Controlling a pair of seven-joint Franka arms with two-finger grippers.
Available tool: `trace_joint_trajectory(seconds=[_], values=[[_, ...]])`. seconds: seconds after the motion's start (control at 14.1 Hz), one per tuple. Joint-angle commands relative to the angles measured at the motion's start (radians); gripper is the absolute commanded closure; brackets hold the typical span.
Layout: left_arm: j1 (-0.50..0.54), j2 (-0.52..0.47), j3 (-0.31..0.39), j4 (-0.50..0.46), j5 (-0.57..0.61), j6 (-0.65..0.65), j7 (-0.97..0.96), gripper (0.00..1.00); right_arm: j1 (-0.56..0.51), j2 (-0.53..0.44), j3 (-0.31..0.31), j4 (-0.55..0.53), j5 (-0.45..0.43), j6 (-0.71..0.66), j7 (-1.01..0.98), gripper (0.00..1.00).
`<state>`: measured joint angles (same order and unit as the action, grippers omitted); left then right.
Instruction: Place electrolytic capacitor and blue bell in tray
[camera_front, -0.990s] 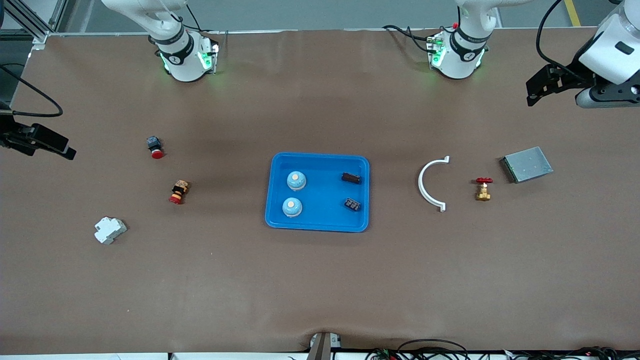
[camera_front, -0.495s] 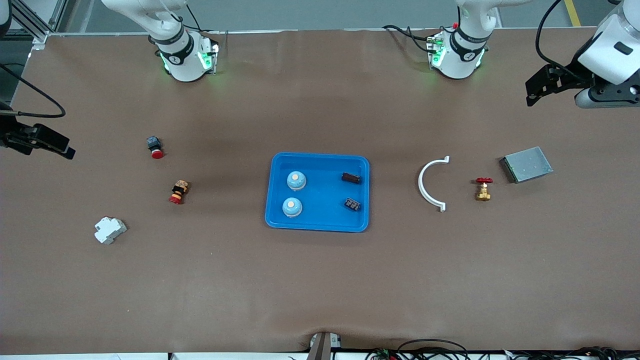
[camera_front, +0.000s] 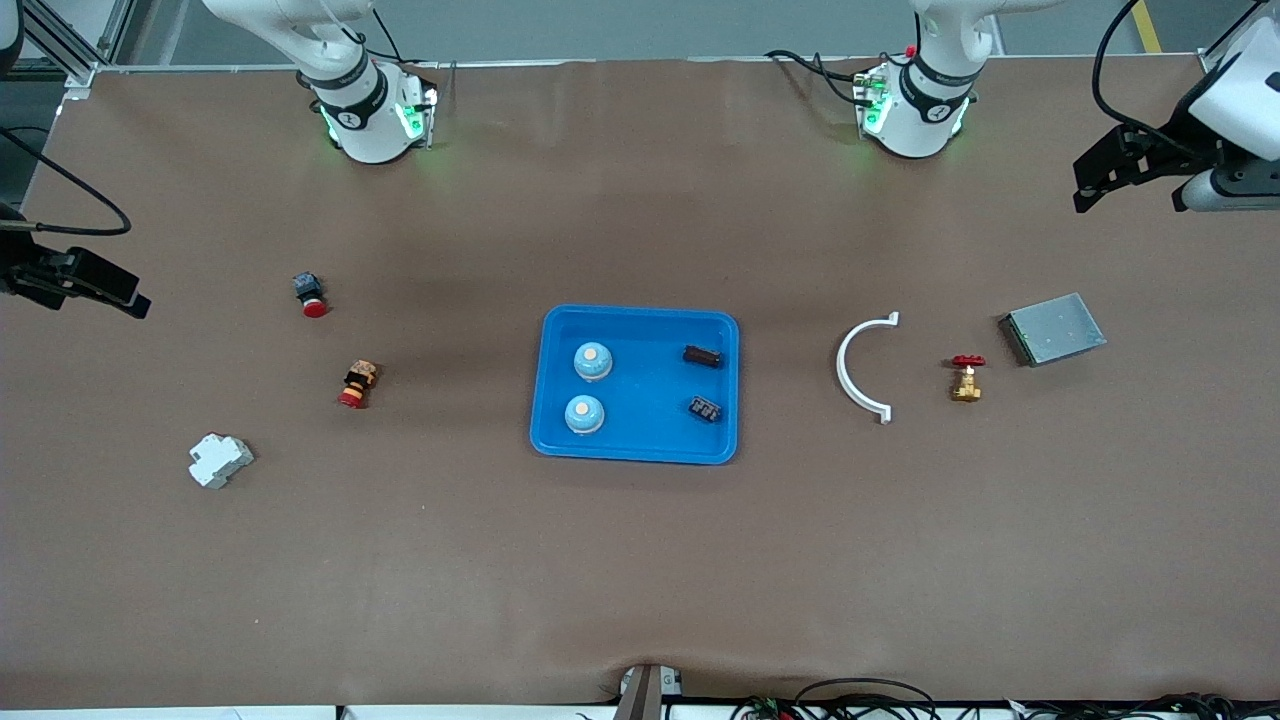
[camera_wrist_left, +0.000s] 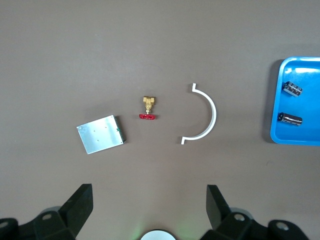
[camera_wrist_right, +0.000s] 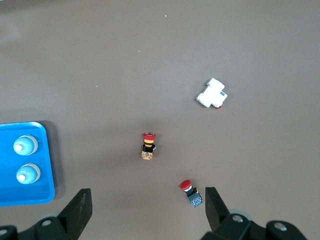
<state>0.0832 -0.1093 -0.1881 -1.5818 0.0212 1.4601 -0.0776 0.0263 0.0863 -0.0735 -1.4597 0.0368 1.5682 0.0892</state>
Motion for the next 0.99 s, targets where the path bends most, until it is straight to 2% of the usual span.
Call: trace_joint_trajectory(seconds=[0.0,0.14,0.35,0.92], values=[[0.035,0.017,0.004,0.023,-0.021,-0.001,0.007,0.00,0.000,-0.017,0.003,0.002,-0.014,-0.011,0.003,0.00],[0.035,0.020,0.004,0.025,-0.020,-0.001,-0.002,0.00,-0.002,-0.014,0.003,0.004,-0.014,-0.043,0.001,0.00],[0.032,0.060,0.004,0.080,-0.014,-0.001,-0.014,0.00,0.000,-0.014,0.003,0.004,-0.012,-0.059,0.007,0.00],[0.027,0.086,0.003,0.086,-0.006,-0.001,-0.016,0.00,0.000,-0.014,0.003,0.004,-0.014,-0.060,0.004,0.00]])
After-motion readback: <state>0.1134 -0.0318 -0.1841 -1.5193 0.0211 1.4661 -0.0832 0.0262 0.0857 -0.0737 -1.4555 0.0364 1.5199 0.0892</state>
